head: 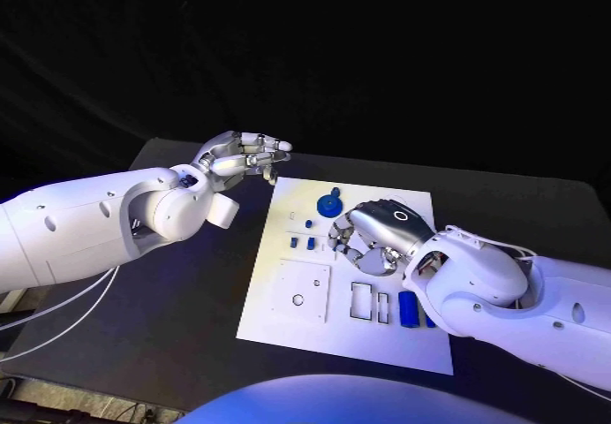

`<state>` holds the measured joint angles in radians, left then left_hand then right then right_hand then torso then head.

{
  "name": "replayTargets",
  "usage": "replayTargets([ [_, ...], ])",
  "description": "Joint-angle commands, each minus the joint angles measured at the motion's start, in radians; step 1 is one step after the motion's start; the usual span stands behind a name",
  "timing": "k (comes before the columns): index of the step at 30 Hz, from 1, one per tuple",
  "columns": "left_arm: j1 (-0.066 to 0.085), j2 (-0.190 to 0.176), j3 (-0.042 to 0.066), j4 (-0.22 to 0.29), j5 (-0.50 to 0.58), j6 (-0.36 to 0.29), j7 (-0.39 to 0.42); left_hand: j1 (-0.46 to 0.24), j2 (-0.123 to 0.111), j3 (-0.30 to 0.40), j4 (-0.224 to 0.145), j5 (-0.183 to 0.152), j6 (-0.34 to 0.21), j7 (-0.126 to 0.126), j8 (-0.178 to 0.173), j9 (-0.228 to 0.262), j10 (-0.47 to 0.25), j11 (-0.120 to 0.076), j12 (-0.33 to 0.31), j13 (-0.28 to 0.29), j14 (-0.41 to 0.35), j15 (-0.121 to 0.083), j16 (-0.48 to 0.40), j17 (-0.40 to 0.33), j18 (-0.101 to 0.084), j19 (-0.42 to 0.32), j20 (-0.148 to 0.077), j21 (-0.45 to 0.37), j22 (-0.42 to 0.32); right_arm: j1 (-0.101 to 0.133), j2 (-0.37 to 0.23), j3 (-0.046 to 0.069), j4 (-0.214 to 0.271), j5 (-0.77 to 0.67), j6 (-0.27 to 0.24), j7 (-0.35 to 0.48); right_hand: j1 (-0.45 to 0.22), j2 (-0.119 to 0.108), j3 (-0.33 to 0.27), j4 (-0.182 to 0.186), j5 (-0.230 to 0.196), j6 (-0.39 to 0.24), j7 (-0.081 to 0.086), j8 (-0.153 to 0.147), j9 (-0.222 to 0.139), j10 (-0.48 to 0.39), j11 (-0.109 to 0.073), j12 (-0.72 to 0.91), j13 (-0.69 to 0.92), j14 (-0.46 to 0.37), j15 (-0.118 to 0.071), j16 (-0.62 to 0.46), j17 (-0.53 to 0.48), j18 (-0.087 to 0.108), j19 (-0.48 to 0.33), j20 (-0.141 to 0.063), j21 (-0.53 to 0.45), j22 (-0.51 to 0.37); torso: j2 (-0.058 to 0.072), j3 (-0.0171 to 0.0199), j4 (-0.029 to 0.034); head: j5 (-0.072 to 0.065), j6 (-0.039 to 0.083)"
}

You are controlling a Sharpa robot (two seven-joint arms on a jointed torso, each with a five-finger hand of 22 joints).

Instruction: Assemble the parts on the task board

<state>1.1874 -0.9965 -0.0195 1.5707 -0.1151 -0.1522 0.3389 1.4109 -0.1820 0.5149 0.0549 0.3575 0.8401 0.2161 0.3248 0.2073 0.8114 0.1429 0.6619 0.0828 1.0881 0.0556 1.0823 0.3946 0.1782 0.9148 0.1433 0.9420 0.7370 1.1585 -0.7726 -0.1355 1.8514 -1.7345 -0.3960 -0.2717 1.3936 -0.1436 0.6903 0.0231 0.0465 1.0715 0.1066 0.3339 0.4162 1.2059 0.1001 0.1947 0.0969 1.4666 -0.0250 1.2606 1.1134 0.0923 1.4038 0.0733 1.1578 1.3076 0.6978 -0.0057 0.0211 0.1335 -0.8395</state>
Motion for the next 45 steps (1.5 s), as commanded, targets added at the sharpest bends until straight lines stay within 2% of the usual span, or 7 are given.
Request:
replayTargets([
  [1,0.001,0.009,0.001,-0.008,-0.003,0.017,0.006,-0.008,-0.001,-0.003,-0.006,0.002,-0.007,-0.003,-0.004,-0.001,-0.004,0.0,-0.005,-0.001,-0.007,0.002,-0.006,-0.001,0.006,0.001,0.006,-0.005,-0.002,-0.02,0.018,-0.001,-0.015,-0.001,-0.005,0.035,0.0,0.006,0.005,-0.002,0.003,-0.001,0.008,0.003,0.002,0.047,-0.052,-0.003,0.001,0.006,-0.004,-0.001,0.0,-0.012,0.005,0.002,-0.001,0.114,0.001,0.0008,0.0009,0.047,-0.007],
  [2,0.001,0.012,0.001,-0.011,-0.003,0.017,0.006,-0.008,-0.001,-0.003,-0.006,0.002,-0.007,-0.003,-0.004,-0.001,-0.004,0.0,-0.005,-0.001,-0.007,0.002,-0.006,-0.001,0.006,0.001,0.006,-0.005,-0.002,-0.026,0.023,-0.001,-0.019,-0.001,-0.006,0.037,0.0,0.006,0.005,-0.002,0.003,-0.001,0.008,0.003,0.002,0.047,-0.052,-0.003,0.001,0.006,-0.004,-0.001,0.0,-0.012,0.005,0.002,-0.001,0.114,0.001,0.0005,0.0019,0.049,-0.008],
  [5,0.001,0.019,0.001,-0.022,-0.003,0.018,0.004,-0.009,-0.001,-0.003,-0.006,0.002,-0.007,-0.003,-0.005,-0.001,-0.004,0.0,-0.005,-0.001,-0.007,0.002,-0.006,-0.001,0.006,0.001,0.006,-0.005,-0.002,-0.046,0.039,-0.002,-0.029,-0.001,-0.01,0.045,0.0,0.006,0.006,-0.003,0.003,-0.001,0.009,0.002,0.002,0.047,-0.052,-0.004,0.001,0.006,-0.004,0.0,0.001,-0.012,0.005,0.002,0.0,0.115,0.0,-0.0007,0.0038,0.076,-0.018],
  [10,0.001,0.03,0.001,-0.035,-0.003,0.018,0.0,-0.009,-0.001,-0.003,-0.006,0.002,-0.007,-0.003,-0.005,-0.001,-0.005,0.001,-0.005,-0.001,-0.008,0.003,-0.006,-0.001,0.006,0.001,0.006,-0.006,-0.002,-0.067,0.061,-0.003,-0.04,-0.001,-0.012,0.053,0.0,0.006,0.007,-0.004,0.003,-0.002,0.009,0.002,0.002,0.046,-0.051,-0.005,0.001,0.006,-0.004,0.0,0.001,-0.012,0.005,0.002,-0.001,0.114,0.001,-0.0001,-0.0012,0.11,-0.028],
  [16,0.002,0.037,0.0,-0.039,-0.006,0.019,-0.003,-0.01,-0.001,-0.004,-0.006,0.002,-0.008,-0.002,-0.006,-0.001,-0.006,0.001,-0.005,-0.001,-0.008,0.003,-0.006,-0.002,0.006,0.001,0.006,-0.006,-0.002,-0.083,0.072,-0.005,-0.053,-0.001,-0.009,0.054,0.0,0.006,0.007,-0.004,0.003,-0.002,0.009,0.002,0.002,0.046,-0.051,-0.005,0.001,0.006,-0.004,0.0,0.001,-0.012,0.005,0.002,-0.001,0.114,0.001,-0.0015,-0.0023,0.127,-0.033],
  [25,0.002,0.042,0.0,-0.041,-0.009,0.021,-0.005,-0.011,-0.001,-0.005,-0.006,0.002,-0.008,-0.002,-0.006,-0.001,-0.007,0.001,-0.004,-0.001,-0.008,0.003,-0.006,-0.002,0.006,0.0,0.007,-0.007,-0.003,-0.107,0.085,-0.008,-0.07,-0.007,-0.01,0.05,0.0,0.007,0.007,-0.004,0.004,-0.003,0.009,0.001,0.002,0.046,-0.051,-0.005,0.002,0.007,-0.003,0.0,0.002,-0.012,0.005,0.002,0.0,0.115,0.001,0.0019,-0.0017,0.132,-0.033],
  [45,0.002,0.047,0.0,-0.045,-0.014,0.027,-0.009,-0.012,0.0,-0.005,-0.005,0.002,-0.007,-0.002,-0.007,0.0,-0.008,0.002,-0.004,-0.002,-0.009,0.004,-0.006,-0.002,0.006,0.0,0.007,-0.007,-0.003,-0.122,0.092,-0.01,-0.082,-0.008,0.0,0.048,-0.001,0.007,0.009,-0.005,0.004,-0.004,0.01,0.001,0.003,0.045,-0.05,-0.007,0.002,0.007,-0.003,0.0,0.001,-0.012,0.006,0.002,0.001,0.116,0.002,0.0009,-0.0023,0.129,-0.033],
])
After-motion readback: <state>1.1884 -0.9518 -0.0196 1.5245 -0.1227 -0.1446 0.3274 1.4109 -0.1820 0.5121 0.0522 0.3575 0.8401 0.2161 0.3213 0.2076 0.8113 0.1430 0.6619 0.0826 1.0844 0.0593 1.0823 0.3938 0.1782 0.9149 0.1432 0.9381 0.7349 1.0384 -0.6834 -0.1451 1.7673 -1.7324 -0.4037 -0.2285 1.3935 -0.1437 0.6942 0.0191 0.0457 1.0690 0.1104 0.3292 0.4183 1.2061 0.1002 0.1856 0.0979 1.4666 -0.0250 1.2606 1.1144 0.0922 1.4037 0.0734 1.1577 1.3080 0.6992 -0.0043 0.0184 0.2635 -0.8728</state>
